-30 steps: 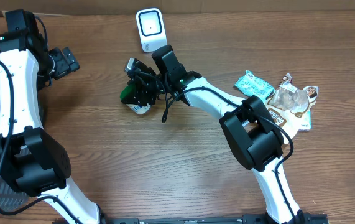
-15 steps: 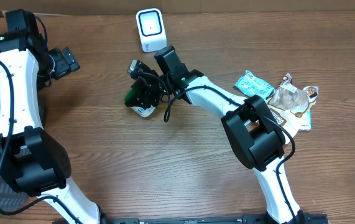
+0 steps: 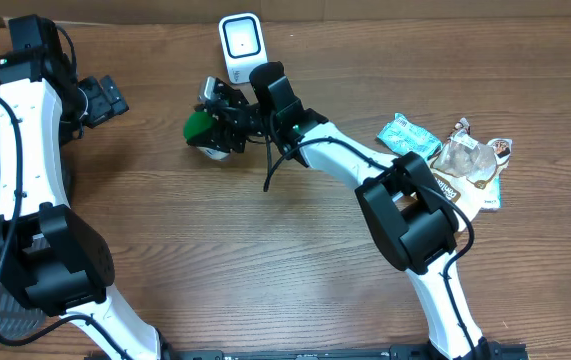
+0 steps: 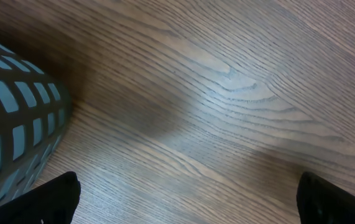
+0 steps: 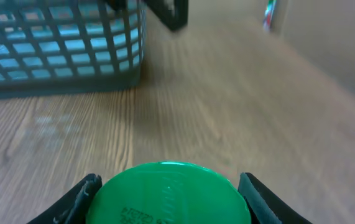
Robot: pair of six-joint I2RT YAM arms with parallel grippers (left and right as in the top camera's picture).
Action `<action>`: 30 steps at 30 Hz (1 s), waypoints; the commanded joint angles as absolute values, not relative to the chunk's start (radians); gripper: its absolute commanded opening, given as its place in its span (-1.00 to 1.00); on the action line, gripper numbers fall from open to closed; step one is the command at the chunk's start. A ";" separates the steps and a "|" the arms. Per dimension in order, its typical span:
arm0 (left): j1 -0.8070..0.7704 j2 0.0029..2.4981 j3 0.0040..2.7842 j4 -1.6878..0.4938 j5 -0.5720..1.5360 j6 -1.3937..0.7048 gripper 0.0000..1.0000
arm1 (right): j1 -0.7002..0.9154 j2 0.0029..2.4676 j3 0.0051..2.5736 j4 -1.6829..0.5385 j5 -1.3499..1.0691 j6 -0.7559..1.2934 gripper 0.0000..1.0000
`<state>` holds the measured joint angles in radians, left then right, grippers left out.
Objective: Scan the item barcode
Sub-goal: 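Lower the green-lidded jar onto the table left of the scanner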
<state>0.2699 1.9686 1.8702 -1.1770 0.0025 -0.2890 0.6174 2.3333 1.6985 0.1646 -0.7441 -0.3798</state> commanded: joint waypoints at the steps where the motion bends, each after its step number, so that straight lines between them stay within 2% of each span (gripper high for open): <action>1: 0.263 1.975 1.865 -1.174 -0.008 -0.292 0.99 | 0.642 2.380 1.705 0.277 -0.762 -0.401 -0.14; 8: 0.262 1.975 1.865 -1.174 -0.008 -0.292 0.99 | 0.648 2.465 1.705 0.491 -0.806 -0.389 -0.18; 15: 0.262 1.975 1.865 -1.174 -0.008 -0.292 0.99 | 0.648 2.484 1.705 0.463 -0.810 -0.390 -0.21; 18: 0.262 1.975 1.865 -1.174 -0.008 -0.292 0.99 | 0.648 2.484 1.705 0.432 -0.810 -0.389 -0.14; 19: 0.262 1.975 1.865 -1.174 -0.008 -0.292 0.99 | 0.648 2.484 1.705 0.417 -0.810 -0.386 -0.07; 20: 0.261 1.975 1.865 -1.174 -0.008 -0.292 0.99 | 0.648 2.484 1.705 0.400 -0.810 -0.385 0.31; 21: 0.261 1.975 1.865 -1.174 -0.008 -0.292 0.99 | 0.648 2.484 1.705 0.384 -0.810 -0.385 1.00; 30: 0.261 1.975 1.865 -1.174 -0.008 -0.292 0.99 | 0.629 2.484 1.706 0.347 -0.859 -0.363 1.00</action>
<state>0.2684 1.9686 1.8702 -1.1774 0.0025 -0.2890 0.6460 2.4901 1.6985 0.3370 -0.8112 -0.3782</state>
